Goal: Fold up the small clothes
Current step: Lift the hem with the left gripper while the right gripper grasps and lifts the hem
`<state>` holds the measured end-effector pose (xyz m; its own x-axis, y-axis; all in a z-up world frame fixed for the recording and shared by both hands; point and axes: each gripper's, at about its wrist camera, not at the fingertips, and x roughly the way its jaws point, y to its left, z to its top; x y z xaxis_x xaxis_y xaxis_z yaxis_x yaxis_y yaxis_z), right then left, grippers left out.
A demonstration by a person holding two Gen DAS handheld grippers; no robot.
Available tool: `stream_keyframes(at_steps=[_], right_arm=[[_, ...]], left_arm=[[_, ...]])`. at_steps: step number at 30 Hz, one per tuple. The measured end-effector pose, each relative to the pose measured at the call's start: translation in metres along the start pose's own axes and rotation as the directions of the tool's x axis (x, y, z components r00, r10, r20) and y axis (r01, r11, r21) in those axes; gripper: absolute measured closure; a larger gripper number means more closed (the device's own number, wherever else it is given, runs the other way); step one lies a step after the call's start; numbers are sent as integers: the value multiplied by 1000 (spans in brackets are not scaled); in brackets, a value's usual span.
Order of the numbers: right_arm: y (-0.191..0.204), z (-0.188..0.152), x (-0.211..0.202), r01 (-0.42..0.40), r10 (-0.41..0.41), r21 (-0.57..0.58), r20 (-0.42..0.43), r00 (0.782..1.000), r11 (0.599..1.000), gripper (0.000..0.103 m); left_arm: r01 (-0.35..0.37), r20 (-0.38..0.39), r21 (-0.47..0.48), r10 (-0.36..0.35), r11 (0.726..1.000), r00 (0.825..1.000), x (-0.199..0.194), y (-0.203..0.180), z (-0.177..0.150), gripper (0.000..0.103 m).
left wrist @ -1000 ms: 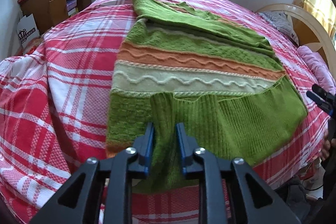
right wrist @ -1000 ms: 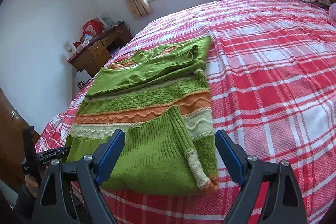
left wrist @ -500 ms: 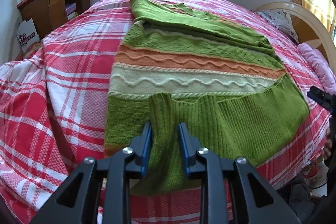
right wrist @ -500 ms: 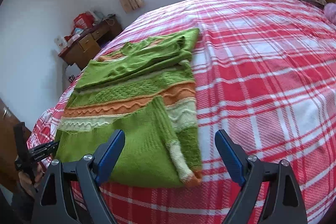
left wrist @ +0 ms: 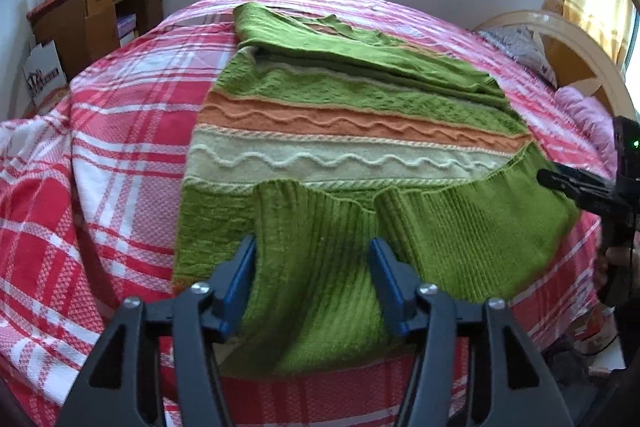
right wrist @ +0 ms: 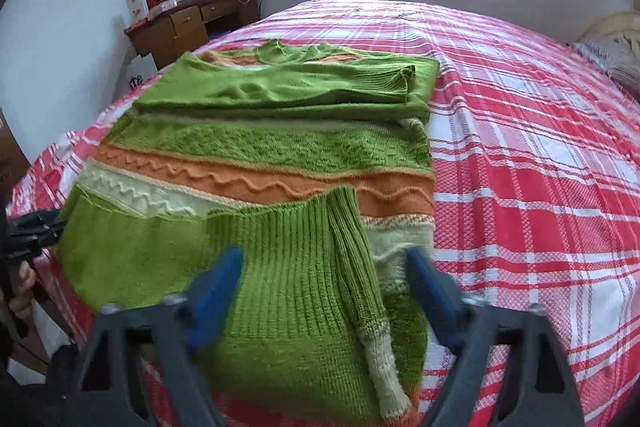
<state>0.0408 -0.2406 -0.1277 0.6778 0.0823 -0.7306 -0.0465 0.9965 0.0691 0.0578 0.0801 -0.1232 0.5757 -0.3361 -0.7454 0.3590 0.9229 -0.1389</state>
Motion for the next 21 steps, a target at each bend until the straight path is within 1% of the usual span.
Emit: stream_keyframes(at_steps=[1, 2, 3, 4, 5, 6, 7, 9, 10, 13, 15, 17, 19, 21], right_arm=[[3, -2, 2, 39, -39, -37, -2, 999, 999, 59], [5, -3, 0, 40, -39, -54, 10, 999, 998, 74], [7, -4, -2, 22, -22, -60, 10, 1000, 998, 86], [8, -5, -3, 10, -10, -62, 4, 1000, 998, 86], [9, -6, -3, 18, -17, -74, 6, 1000, 997, 87], [10, -7, -4, 20, -20, -84, 5, 1000, 996, 89], [9, -8, -6, 14, -14, -79, 4, 1000, 997, 90], [5, -8, -11, -2, 2, -42, 6, 1000, 999, 92], [4, -9, -15, -5, 5, -26, 12, 1000, 1000, 92], [-4, -16, -26, -10, 9, 38, 29, 1000, 999, 93], [-8, -21, -28, -14, 13, 73, 26, 1000, 997, 93], [-9, -25, -26, -19, 18, 93, 10, 1000, 995, 93], [-10, -28, -22, -24, 25, 102, -9, 1000, 994, 93], [-10, -27, -21, -35, 36, 109, -10, 999, 993, 93]], left_arm=[[-8, 2, 6, 8, 1000, 1000, 0, -2, 0, 45], [-12, 2, 8, 12, 1000, 1000, 1, -3, 0, 46], [-9, 4, 0, 9, 1000, 1000, 0, -2, 1, 54], [8, 6, -14, -8, 1000, 1000, -1, 1, 2, 69], [21, 6, -27, -21, 999, 1000, -2, 3, 2, 79], [49, 0, -61, -49, 997, 999, -3, 9, 3, 87], [67, 0, -82, -67, 994, 998, -4, 13, 3, 90], [85, 6, -117, -85, 990, 996, -8, 20, 2, 92], [81, 13, -131, -80, 988, 997, -10, 24, 1, 92], [97, 21, -152, -95, 984, 995, -13, 29, -1, 92], [95, 16, -165, -93, 982, 995, -9, 29, -2, 92], [101, 16, -169, -100, 980, 995, -6, 30, -3, 90], [97, 17, -161, -95, 982, 995, -6, 28, -3, 82], [97, 15, -155, -96, 983, 995, -5, 26, -2, 80]])
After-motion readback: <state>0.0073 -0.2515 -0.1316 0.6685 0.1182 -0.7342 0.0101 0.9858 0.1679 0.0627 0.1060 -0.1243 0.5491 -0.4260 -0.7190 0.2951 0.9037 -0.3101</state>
